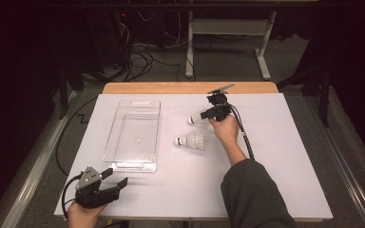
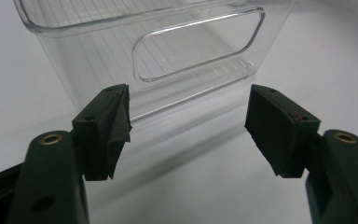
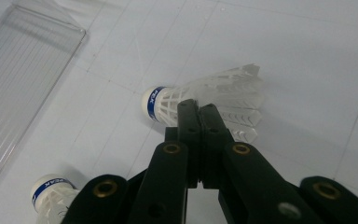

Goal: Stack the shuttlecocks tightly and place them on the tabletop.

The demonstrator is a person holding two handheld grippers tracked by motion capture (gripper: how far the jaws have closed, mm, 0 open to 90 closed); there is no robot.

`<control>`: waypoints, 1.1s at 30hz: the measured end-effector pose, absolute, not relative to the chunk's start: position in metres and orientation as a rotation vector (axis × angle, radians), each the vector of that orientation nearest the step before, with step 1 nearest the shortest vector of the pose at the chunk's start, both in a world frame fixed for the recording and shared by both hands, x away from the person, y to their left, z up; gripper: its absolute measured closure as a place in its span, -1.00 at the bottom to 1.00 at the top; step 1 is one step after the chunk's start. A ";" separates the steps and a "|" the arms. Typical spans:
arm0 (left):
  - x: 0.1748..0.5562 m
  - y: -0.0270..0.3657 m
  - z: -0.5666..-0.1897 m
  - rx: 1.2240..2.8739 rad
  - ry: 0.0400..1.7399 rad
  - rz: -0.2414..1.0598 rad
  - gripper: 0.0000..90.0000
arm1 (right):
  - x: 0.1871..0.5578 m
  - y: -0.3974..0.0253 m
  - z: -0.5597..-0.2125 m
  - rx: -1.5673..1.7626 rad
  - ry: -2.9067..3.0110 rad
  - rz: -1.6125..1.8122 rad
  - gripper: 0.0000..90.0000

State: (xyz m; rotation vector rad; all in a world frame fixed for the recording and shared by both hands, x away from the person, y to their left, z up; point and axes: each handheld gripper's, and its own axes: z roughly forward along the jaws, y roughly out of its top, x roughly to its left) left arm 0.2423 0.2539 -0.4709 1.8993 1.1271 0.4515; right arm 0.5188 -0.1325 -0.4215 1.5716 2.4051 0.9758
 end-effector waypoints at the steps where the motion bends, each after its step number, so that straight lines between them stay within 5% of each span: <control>1: 0.242 0.254 -0.471 1.899 1.127 0.452 -0.29 | 0.519 -0.132 -0.421 1.570 2.408 0.975 1.00; 33: 0.242 0.254 -0.471 1.903 1.125 0.453 -0.29 | 0.513 -0.127 -0.415 1.510 2.443 1.007 1.00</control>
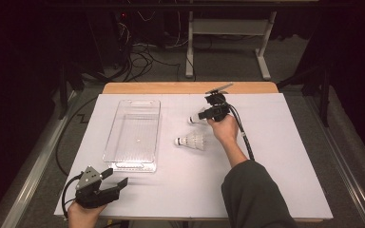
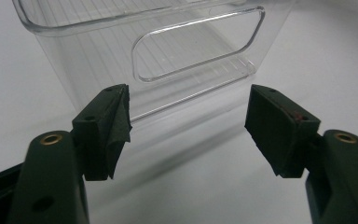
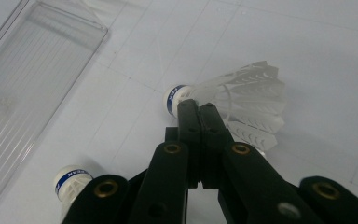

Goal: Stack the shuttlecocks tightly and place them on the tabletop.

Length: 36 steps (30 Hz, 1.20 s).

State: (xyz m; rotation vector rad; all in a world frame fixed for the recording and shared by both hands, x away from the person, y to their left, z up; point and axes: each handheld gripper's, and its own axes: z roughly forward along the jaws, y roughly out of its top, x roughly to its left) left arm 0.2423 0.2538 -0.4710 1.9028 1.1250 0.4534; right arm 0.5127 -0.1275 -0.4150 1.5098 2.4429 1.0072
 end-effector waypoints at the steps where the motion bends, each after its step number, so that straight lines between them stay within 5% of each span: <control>1: 0.242 0.254 -0.471 1.903 1.125 0.453 -0.29 | 0.513 -0.128 -0.415 1.509 2.444 1.008 1.00; 36: 0.244 0.258 -0.471 1.885 1.146 0.447 -0.29 | 0.495 -0.137 -0.398 1.441 2.443 1.048 1.00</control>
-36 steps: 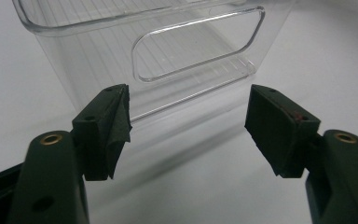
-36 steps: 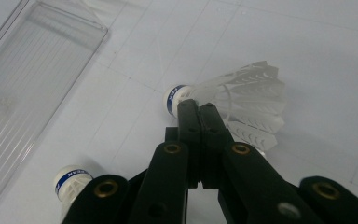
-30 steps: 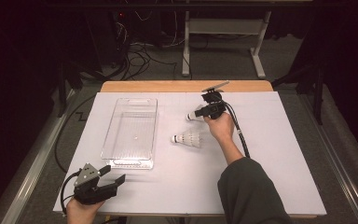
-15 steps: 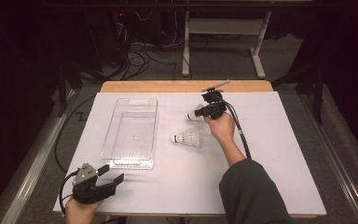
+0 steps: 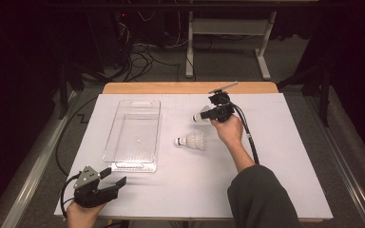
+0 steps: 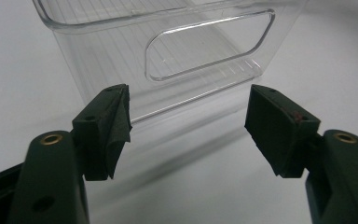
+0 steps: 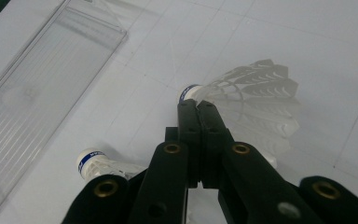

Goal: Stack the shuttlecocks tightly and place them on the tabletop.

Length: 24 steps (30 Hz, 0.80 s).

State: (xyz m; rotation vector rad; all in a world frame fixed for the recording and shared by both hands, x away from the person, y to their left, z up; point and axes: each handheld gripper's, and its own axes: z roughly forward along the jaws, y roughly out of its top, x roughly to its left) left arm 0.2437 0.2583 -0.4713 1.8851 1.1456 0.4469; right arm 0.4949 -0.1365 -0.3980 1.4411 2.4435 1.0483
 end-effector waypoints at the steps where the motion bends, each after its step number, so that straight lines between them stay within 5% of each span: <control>1: 0.244 0.258 -0.471 1.885 1.146 0.447 -0.29 | 0.495 -0.137 -0.398 1.437 2.443 1.049 1.00; 24: 0.244 0.257 -0.472 1.887 1.146 0.447 -0.29 | 0.482 -0.152 -0.396 1.432 2.437 1.065 1.00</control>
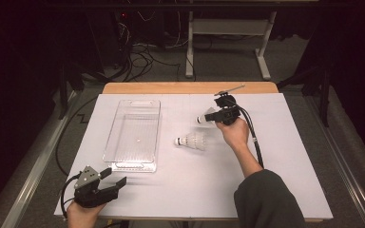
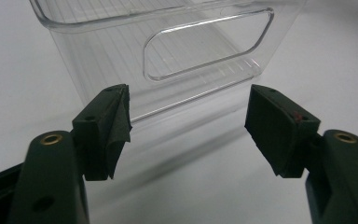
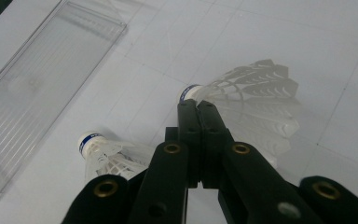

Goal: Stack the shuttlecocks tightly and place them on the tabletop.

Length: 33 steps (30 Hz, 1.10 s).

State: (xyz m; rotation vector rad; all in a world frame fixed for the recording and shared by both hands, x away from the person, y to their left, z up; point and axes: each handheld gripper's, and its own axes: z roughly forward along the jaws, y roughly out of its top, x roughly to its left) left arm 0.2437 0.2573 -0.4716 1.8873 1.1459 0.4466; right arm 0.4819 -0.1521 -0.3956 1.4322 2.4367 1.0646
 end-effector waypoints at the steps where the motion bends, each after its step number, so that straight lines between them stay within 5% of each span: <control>1: 0.244 0.257 -0.472 1.887 1.146 0.446 -0.29 | 0.481 -0.153 -0.396 1.429 2.438 1.067 1.00; 33: 0.244 0.257 -0.472 1.886 1.148 0.447 -0.29 | 0.468 -0.177 -0.399 1.460 2.416 1.077 1.00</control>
